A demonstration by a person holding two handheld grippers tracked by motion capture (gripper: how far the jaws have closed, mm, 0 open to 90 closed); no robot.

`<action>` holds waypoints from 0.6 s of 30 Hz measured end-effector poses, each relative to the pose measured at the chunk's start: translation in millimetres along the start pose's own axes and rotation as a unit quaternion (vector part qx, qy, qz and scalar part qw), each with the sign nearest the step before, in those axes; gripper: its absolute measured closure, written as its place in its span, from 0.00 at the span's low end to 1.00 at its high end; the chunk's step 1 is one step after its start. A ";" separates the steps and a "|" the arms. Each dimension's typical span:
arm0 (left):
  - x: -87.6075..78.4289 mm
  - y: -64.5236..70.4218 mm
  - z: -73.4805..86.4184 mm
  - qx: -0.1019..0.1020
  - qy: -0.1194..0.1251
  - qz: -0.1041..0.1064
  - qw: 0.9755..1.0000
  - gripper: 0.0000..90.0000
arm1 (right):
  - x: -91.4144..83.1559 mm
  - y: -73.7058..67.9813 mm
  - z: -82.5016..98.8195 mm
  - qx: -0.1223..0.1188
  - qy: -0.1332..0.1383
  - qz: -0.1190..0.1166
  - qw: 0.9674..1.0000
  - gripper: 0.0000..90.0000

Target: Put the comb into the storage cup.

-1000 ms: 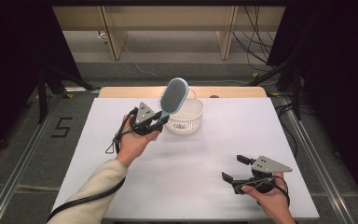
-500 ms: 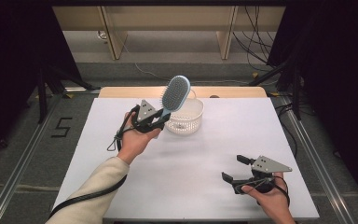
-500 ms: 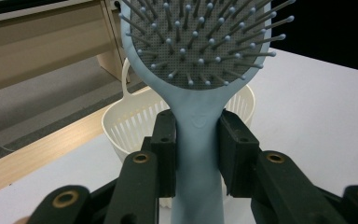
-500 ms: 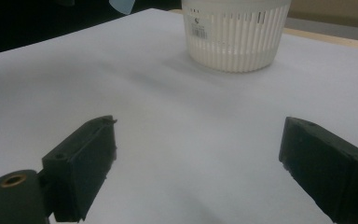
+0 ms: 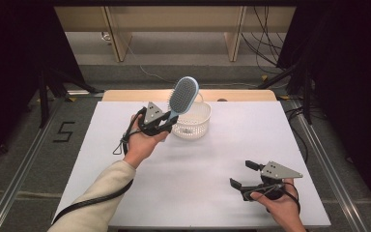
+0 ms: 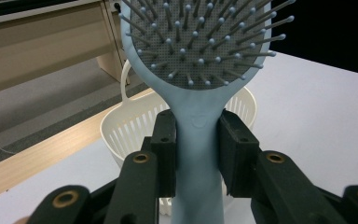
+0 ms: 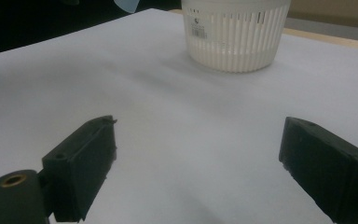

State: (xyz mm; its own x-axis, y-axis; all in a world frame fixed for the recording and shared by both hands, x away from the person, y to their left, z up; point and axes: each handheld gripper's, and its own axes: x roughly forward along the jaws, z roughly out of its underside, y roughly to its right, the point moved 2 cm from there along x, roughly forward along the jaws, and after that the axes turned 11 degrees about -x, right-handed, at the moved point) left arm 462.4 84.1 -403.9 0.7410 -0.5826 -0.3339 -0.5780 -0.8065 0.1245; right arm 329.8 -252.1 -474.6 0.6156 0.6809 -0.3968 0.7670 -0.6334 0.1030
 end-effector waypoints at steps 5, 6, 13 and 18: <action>2.0 -0.7 -1.8 0.002 0.003 0.002 1.000 0.77 | -0.1 0.0 0.0 0.000 -0.001 0.001 1.000 0.13; 2.5 -0.9 -1.9 0.002 0.003 0.003 1.000 0.77 | -0.1 0.0 0.0 0.000 0.000 0.001 1.000 0.13; 5.3 -1.1 -3.8 0.004 0.004 0.005 1.000 0.77 | -0.2 0.1 0.0 0.000 0.000 0.001 1.000 0.13; 7.4 -0.8 -6.1 0.004 0.007 0.006 1.000 0.77 | -0.1 0.0 0.0 0.000 0.000 0.000 1.000 0.13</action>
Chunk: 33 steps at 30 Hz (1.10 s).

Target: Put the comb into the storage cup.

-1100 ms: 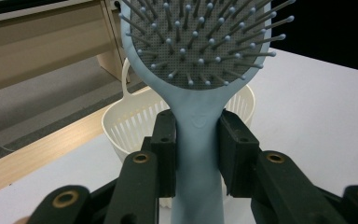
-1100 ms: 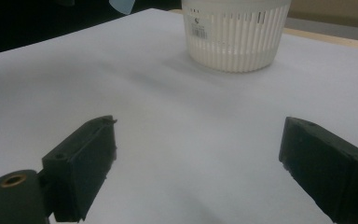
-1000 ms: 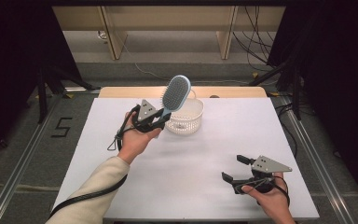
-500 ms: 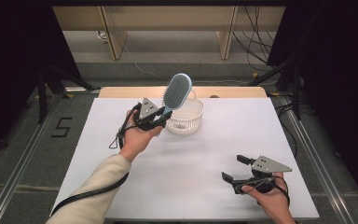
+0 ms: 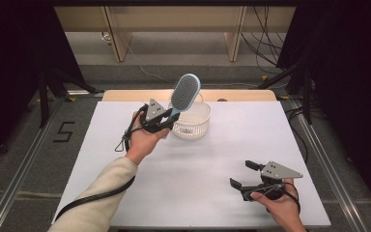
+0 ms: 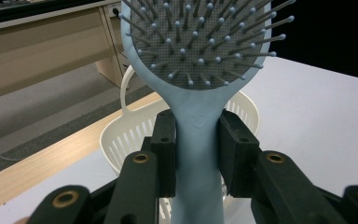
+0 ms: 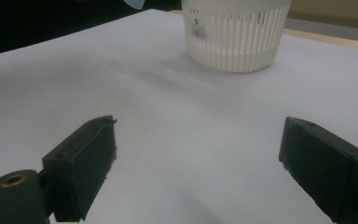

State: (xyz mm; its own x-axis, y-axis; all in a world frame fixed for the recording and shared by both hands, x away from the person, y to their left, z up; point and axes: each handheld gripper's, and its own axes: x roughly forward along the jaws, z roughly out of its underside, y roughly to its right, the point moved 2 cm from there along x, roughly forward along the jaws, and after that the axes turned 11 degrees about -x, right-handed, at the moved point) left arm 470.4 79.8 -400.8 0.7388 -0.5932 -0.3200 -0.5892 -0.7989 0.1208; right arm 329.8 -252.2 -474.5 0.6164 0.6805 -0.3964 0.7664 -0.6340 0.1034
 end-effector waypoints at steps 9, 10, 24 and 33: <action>3.9 -1.9 -2.8 0.000 0.000 0.004 1.000 0.77 | 0.0 0.1 0.0 0.000 0.001 0.000 1.000 0.13; 4.2 -2.1 -3.0 0.000 0.001 0.004 1.000 0.77 | 0.0 0.1 0.0 0.000 0.001 0.000 1.000 0.13; 9.0 -6.0 -6.6 -0.001 0.002 0.001 1.000 0.77 | 0.0 0.1 0.1 0.000 0.001 0.000 1.000 0.13; 11.8 -6.6 -9.9 -0.001 0.004 0.004 1.000 0.77 | 0.0 0.1 0.1 0.000 0.001 0.000 1.000 0.13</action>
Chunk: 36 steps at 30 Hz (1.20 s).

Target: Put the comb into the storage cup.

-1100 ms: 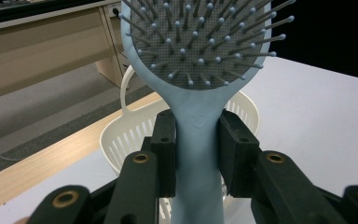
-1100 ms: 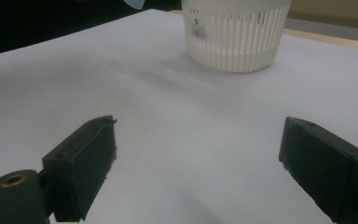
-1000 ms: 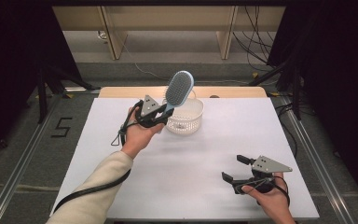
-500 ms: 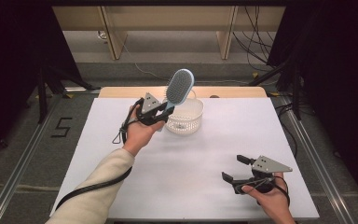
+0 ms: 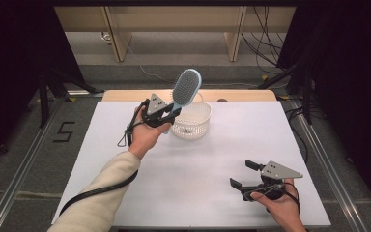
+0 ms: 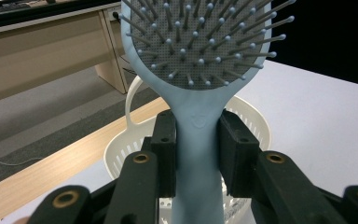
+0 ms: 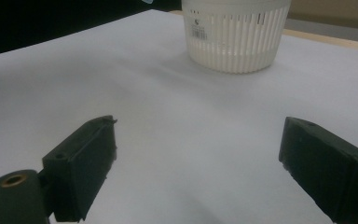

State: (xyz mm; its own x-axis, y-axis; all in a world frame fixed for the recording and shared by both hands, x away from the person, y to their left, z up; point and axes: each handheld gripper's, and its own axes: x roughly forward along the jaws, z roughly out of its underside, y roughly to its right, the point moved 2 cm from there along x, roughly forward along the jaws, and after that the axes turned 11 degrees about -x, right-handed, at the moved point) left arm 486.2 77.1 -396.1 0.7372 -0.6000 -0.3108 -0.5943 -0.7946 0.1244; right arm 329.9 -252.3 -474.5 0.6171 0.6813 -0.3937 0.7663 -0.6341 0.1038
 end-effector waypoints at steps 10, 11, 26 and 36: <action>3.8 0.0 -4.5 0.005 0.001 0.002 1.000 0.77 | 0.0 0.1 0.0 0.000 0.001 0.000 1.000 0.13; 4.3 -0.1 -4.9 0.006 0.000 0.002 1.000 0.77 | 0.0 0.1 0.0 0.000 0.001 0.000 1.000 0.13; 10.8 -1.2 -10.3 0.007 0.001 0.005 1.000 0.77 | -0.1 0.3 0.1 0.000 0.000 0.000 1.000 0.13; 15.0 -4.4 -12.8 0.007 0.001 0.002 1.000 0.77 | -0.1 0.2 0.0 0.001 0.001 0.000 1.000 0.13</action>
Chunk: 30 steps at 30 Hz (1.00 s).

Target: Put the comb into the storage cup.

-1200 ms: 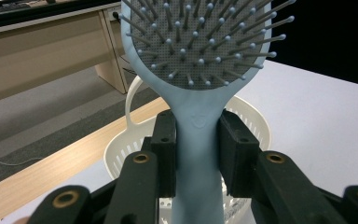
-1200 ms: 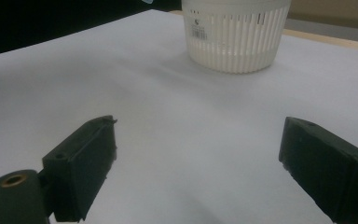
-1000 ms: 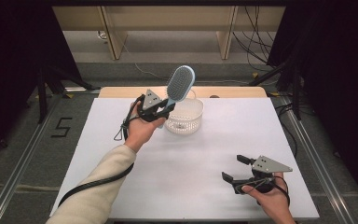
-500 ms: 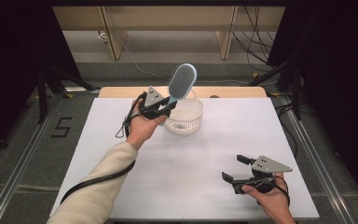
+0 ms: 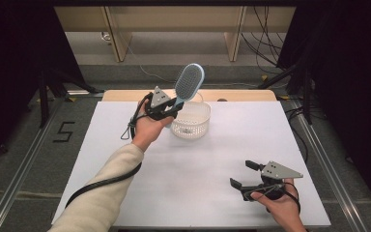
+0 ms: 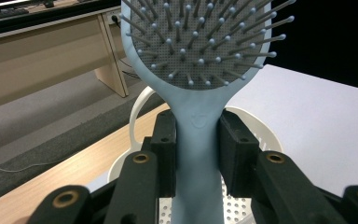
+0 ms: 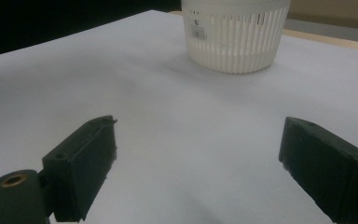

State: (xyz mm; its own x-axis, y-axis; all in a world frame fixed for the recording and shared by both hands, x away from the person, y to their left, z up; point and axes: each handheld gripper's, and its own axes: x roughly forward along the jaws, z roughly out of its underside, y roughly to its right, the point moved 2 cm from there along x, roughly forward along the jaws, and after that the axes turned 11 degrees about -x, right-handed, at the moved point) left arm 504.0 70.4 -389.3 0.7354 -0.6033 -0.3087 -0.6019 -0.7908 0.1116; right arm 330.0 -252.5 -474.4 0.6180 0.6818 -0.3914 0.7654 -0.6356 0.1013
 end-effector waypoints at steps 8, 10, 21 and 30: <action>2.9 -2.0 -1.9 0.000 0.002 -0.001 1.000 0.77 | -0.1 0.1 0.1 0.000 0.000 0.000 1.000 0.13; 3.7 -1.8 -2.8 0.001 0.003 0.000 1.000 0.77 | 0.0 0.1 0.1 0.000 0.000 0.000 1.000 0.13; 11.6 -0.5 -6.2 0.011 0.001 0.008 1.000 0.77 | -0.1 0.2 0.1 0.000 0.000 -0.001 1.000 0.13; 17.3 -0.9 -9.0 0.011 0.001 0.005 1.000 0.77 | -0.2 0.3 0.2 0.001 0.000 -0.002 1.000 0.13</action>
State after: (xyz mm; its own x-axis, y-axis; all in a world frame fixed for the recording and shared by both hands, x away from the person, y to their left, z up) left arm 520.1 59.8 -386.2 0.7298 -0.6114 -0.3059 -0.6157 -0.7823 0.0946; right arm 330.1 -252.9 -474.5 0.6155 0.6835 -0.3924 0.7668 -0.6345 0.0974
